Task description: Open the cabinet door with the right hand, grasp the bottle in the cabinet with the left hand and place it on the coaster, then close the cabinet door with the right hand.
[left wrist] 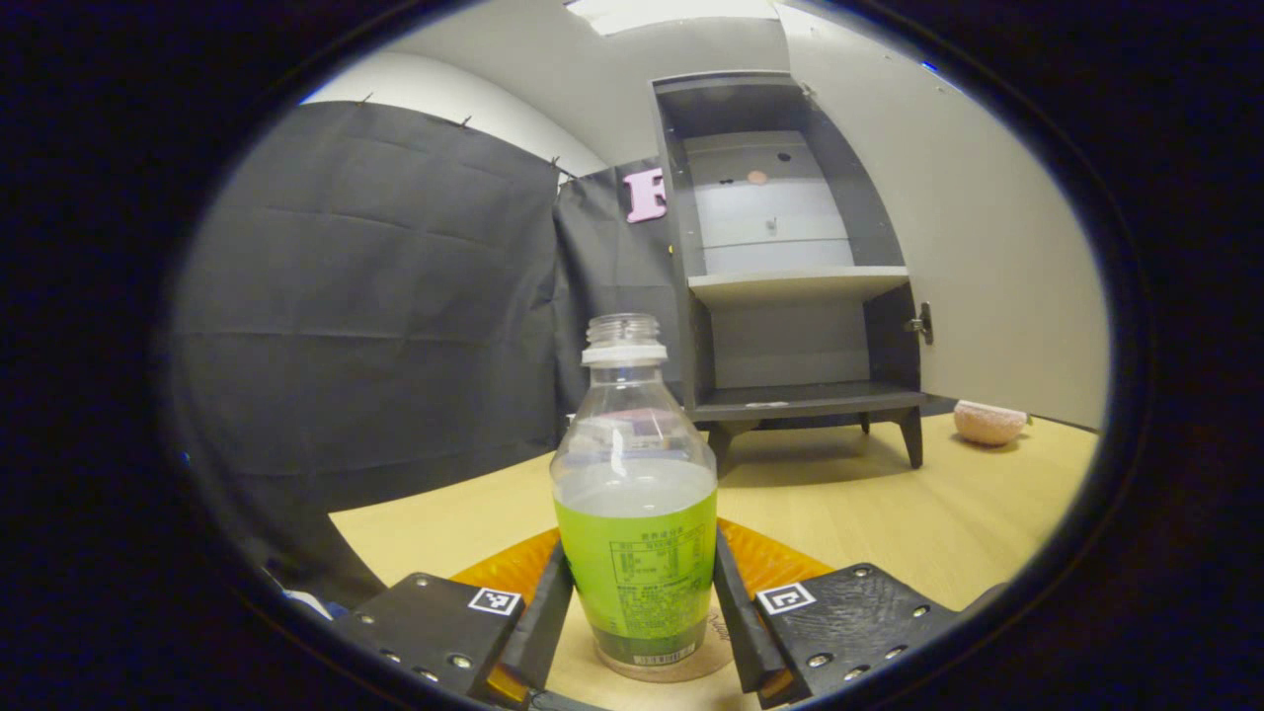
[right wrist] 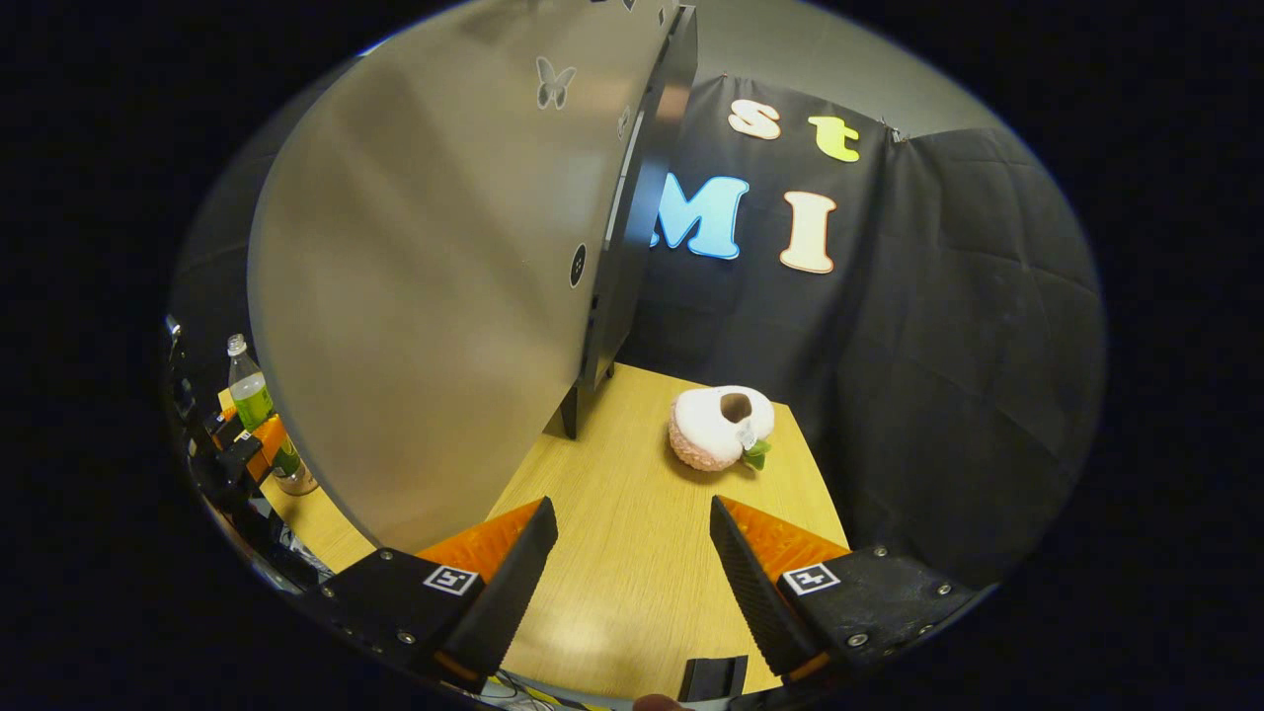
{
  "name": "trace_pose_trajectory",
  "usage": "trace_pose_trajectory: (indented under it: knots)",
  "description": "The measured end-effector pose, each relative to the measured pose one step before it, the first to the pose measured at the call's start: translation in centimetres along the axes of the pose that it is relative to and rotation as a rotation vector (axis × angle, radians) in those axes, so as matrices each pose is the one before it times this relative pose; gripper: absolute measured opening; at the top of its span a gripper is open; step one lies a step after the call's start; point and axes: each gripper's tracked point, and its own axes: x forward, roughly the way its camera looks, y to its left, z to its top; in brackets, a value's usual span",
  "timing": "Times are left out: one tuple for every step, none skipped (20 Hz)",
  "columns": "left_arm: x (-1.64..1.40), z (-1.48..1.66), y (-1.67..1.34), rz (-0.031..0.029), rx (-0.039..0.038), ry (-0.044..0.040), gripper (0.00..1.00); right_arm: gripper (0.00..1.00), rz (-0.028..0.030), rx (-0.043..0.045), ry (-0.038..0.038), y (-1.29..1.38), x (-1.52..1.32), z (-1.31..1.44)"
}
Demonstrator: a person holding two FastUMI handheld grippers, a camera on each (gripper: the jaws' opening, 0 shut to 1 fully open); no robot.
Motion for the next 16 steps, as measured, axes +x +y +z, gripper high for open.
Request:
trace_pose_trajectory:
  knots:
    - [-0.017, 0.135, 0.135, 0.01329, 0.01047, -0.00696, 0.74, 0.96, -0.00013, 0.00214, 0.00401, 0.068, 0.131, -0.192]
    - [0.124, 0.168, 0.243, 0.01158, 0.0068, -0.00093, 0.84, 0.96, -0.00249, -0.00882, 0.00913, -0.036, 0.021, -0.268]
    - [-0.166, 0.272, 0.269, 0.00443, -0.00043, -0.00983, 0.9, 0.96, 0.00206, -0.01048, 0.00946, 0.113, 0.045, -0.294]
    - [-0.081, 0.596, -0.058, -0.00297, -0.00422, -0.01559, 0.84, 0.96, 0.00782, -0.00271, -0.00047, 0.145, 0.057, 0.071]
    - [-0.107, 0.533, -0.068, 0.00198, -0.00006, -0.0159, 0.84, 0.96, 0.00323, -0.00231, -0.00507, 0.08, 0.033, 0.17]
    - [-0.016, 0.414, 0.143, 0.00469, -0.00162, -0.01031, 0.9, 0.96, -0.00254, -0.00348, -0.005, -0.112, -0.039, 0.146]
    - [-0.211, 0.538, 0.084, 0.00455, -0.00869, -0.01426, 0.83, 0.96, -0.00274, 0.00144, -0.00381, -0.11, -0.057, 0.087]
    - [0.142, 0.713, -0.214, -0.00743, -0.01318, -0.01216, 0.83, 0.96, -0.00159, 0.00413, -0.0036, -0.069, -0.017, 0.134]
    - [-0.085, 0.538, -0.259, -0.00643, -0.00416, -0.00847, 0.83, 0.96, -0.00387, 0.00531, -0.0037, -0.152, 0.077, 0.136]
    - [-0.009, 0.736, -0.077, -0.0062, 0.00575, -0.00865, 0.83, 0.96, -0.00398, 0.0083, -0.00084, -0.145, -0.066, 0.127]
    - [-0.288, 0.807, -0.126, -0.01258, 0.00626, -0.01075, 0.83, 0.96, -0.00416, 0.00567, -0.00073, -0.135, -0.114, 0.079]
    - [-0.149, 1.02, -0.107, -0.00965, 0.00062, -0.00285, 0.83, 0.96, -0.01071, -0.00166, 0.0031, -0.291, -0.079, 0.043]
    - [-0.029, 1.122, -0.024, -0.00745, 0.0001, -0.00727, 0.83, 0.96, 0.00005, 0.00302, -0.00139, -0.078, -0.08, 0.124]
    - [0.074, 1.356, -0.285, -0.01286, -0.00022, -0.01449, 0.83, 0.96, 0.00093, 0.00675, -0.00731, -0.087, -0.181, 0.374]
    - [0.01, 1.52, -0.062, -0.00777, 0.00359, -0.02035, 0.83, 0.96, -0.00248, 0.00743, -0.00949, -0.262, -0.209, 0.392]
    - [0.161, 1.613, 0.105, -0.00779, 0.00728, -0.0184, 0.83, 0.96, -0.00101, 0.01019, -0.00863, -0.242, -0.234, 0.379]
